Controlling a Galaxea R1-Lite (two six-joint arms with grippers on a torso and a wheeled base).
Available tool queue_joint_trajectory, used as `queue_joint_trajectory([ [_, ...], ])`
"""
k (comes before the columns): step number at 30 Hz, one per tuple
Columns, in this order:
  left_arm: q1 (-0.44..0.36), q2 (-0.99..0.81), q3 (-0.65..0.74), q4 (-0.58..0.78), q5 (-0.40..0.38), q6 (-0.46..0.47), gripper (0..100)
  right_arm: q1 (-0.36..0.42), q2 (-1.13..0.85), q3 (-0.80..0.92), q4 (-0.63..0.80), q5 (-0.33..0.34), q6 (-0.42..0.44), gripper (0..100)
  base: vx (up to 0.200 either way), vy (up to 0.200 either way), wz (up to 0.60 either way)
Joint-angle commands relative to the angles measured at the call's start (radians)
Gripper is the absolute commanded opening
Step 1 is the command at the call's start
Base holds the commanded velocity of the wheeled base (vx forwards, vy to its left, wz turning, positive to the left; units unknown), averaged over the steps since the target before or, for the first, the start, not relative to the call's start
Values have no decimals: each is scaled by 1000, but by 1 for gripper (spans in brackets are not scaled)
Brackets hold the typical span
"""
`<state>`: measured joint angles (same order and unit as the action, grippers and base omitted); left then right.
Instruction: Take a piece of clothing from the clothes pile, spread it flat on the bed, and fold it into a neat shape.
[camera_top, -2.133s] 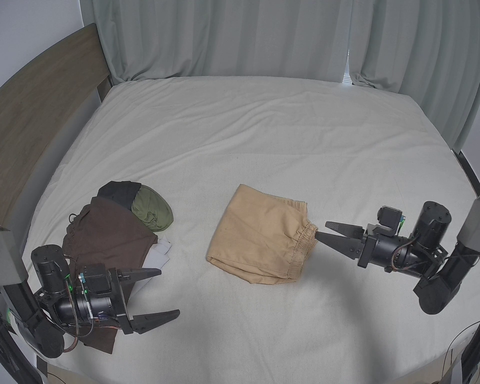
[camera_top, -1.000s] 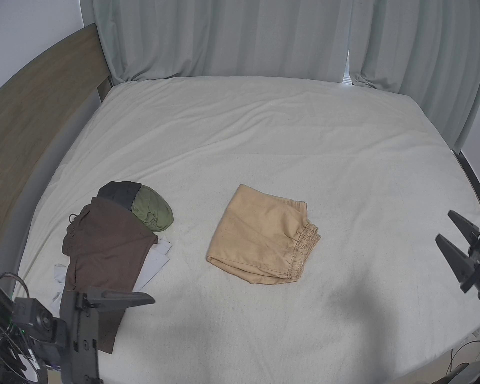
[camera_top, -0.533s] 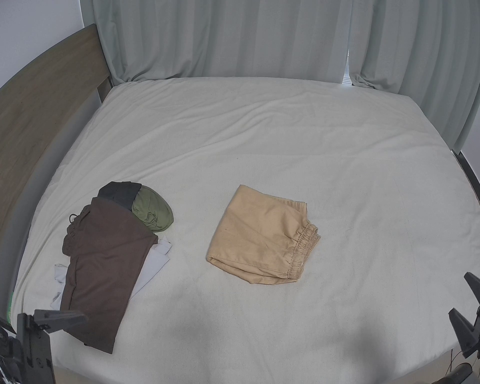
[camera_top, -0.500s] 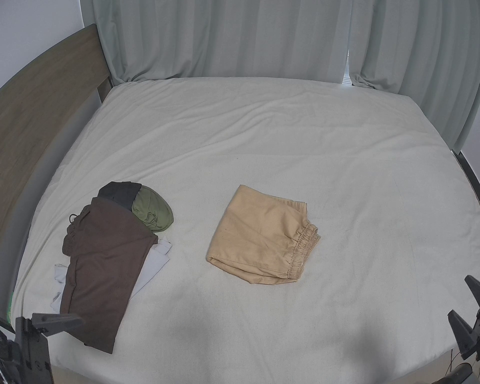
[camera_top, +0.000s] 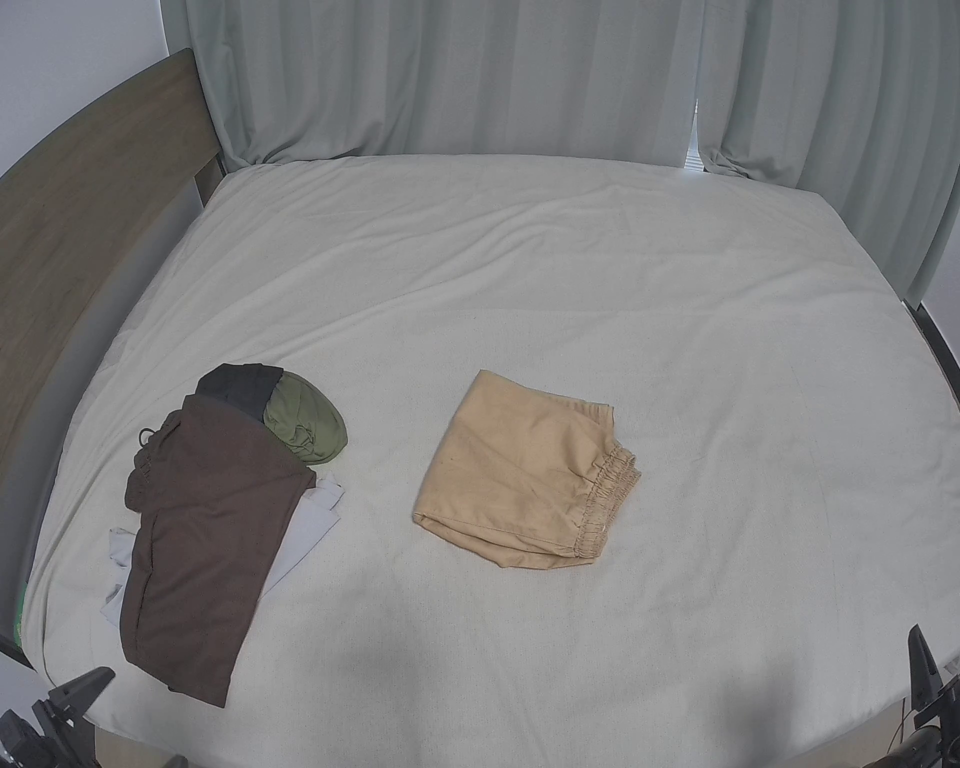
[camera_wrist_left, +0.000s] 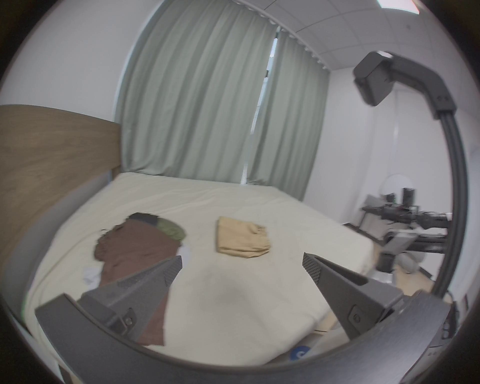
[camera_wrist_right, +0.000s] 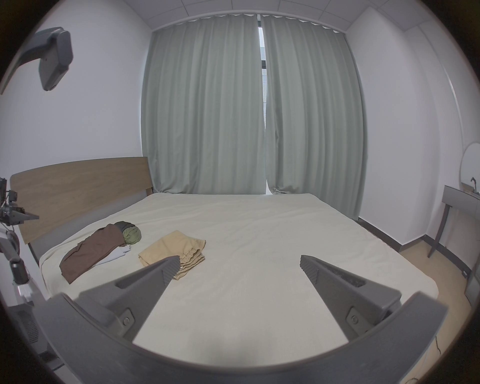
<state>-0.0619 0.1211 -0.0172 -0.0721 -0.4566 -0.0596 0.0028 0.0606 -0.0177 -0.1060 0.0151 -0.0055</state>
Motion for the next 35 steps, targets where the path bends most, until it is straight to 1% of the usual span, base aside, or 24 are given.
queue_joint_trajectory([
  [1,70,-116,17,-3,225,47,100,5,-61,18,34,52,-37,100,0,0,0],
  [2,70,-116,17,-3,292,38,100,3,-61,18,34,60,-57,100,0,0,0],
  [3,70,-116,17,-3,292,38,100,3,-61,18,34,60,-57,100,0,0,0],
  [4,70,-116,17,-2,346,55,100,3,-61,18,35,62,-65,100,0,0,0],
  [5,71,-116,17,9,354,73,100,5,-61,18,37,60,-63,100,0,0,0],
  [6,71,-116,17,26,383,106,100,8,-61,18,38,49,-56,100,0,0,0],
  [7,70,-116,17,29,388,106,100,6,-61,18,38,46,-54,100,0,0,0],
  [8,71,-116,17,78,437,98,100,6,-61,18,38,-43,-34,100,0,0,0],
  [9,71,-116,17,78,438,93,100,6,-61,18,37,-93,-33,100,0,0,0],
  [10,70,-116,17,71,437,95,100,6,-61,18,37,-113,-34,100,0,0,0],
  [11,68,-116,17,69,437,93,100,5,-61,18,40,-70,-30,100,0,0,0],
  [12,68,-116,17,69,437,92,100,5,-61,18,40,-61,-28,100,0,0,0],
  [13,65,-116,17,71,437,90,100,8,-61,18,51,69,12,100,0,0,0],
  [14,65,-116,17,71,437,90,100,10,-61,18,55,94,7,100,0,0,0],
  [15,65,-116,17,71,438,90,100,8,-61,18,60,69,6,100,0,0,0],
  [16,65,-116,17,71,438,90,100,8,-61,18,60,69,6,100,0,0,0],
  [17,65,-116,17,71,438,89,100,3,-61,18,92,-4,6,100,0,0,0],
  [18,65,-116,17,71,440,86,100,6,-61,16,117,-21,9,100,0,0,0],
  [22,65,-116,17,71,447,72,100,6,-61,16,109,-20,1,100,0,0,0],
  [25,65,-116,17,71,447,70,100,8,-61,16,107,2,4,100,0,0,0],
  [35,65,-116,17,71,447,63,100,5,-61,18,107,-4,4,100,0,0,0],
])
